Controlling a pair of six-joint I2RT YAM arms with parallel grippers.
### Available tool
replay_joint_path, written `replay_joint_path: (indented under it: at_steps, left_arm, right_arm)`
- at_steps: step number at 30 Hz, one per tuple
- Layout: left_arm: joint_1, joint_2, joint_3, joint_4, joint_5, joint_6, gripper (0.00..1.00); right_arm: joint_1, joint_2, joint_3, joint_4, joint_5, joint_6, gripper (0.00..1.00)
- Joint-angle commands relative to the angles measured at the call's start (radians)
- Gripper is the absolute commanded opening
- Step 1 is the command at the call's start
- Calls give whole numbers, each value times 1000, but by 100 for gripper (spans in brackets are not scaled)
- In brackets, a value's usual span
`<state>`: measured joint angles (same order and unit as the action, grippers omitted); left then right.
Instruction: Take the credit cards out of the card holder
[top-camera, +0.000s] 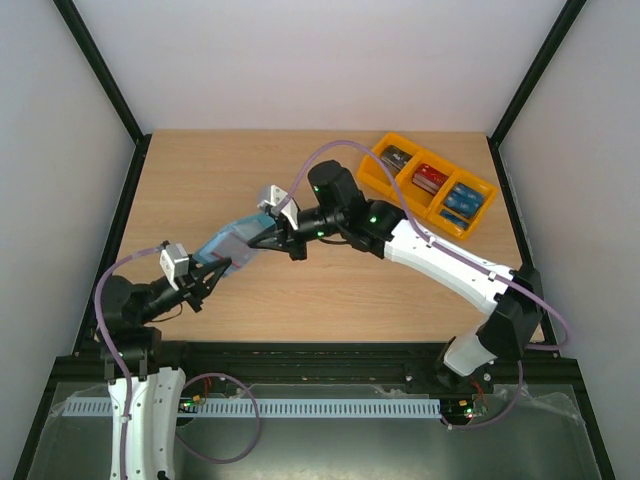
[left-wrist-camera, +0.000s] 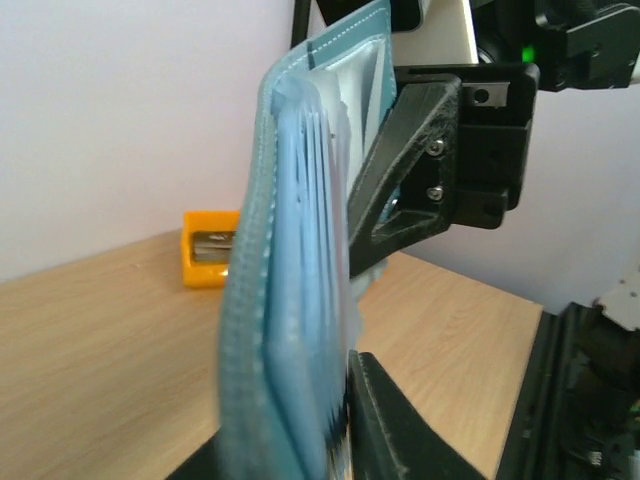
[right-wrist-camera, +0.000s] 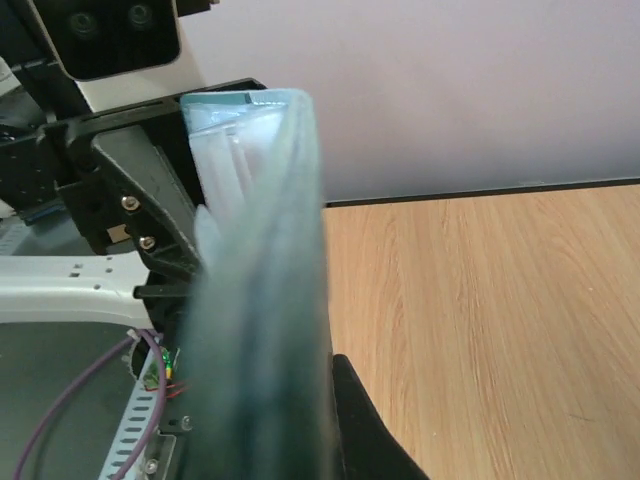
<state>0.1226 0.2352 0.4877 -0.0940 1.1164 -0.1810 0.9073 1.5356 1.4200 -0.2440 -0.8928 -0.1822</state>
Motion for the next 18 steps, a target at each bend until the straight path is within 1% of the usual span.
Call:
replay_joint_path:
  at_steps: [1,5,7,8,9,12,15,18]
  left_arm:
    - [-3,-25,-17,84,-67,-88,22]
    - [-3,-50,-18,99,-76,-103,35]
    - [-3,-61,-16,107,-87,-104,46]
    - [-3,-66,-14,108,-95,-97,50]
    - [-3,-72,-13,109,-107,-88,52]
    - [-3,-91,-20,137,-149,-89,55]
    - [-3,-91,-46,219,-195,-155,60]
    - [-3,-81,-86,372,-177,-265,70]
  right_arm:
    - [-2,-46,20,47,-65,25,2]
    - [-35,-89,-22,144,-125,66,2]
    - [-63,-98,-26,161,-166,93,2]
    - [-80,-102,-31,173,-180,107,2]
    - [-86,-105,-38,187,-190,120,1]
    - [-88,-102,-50,216,-228,144,2]
    - [-86,-92,-51,244,-248,177,2]
    - [-86,-84,-73,326,-248,242,2]
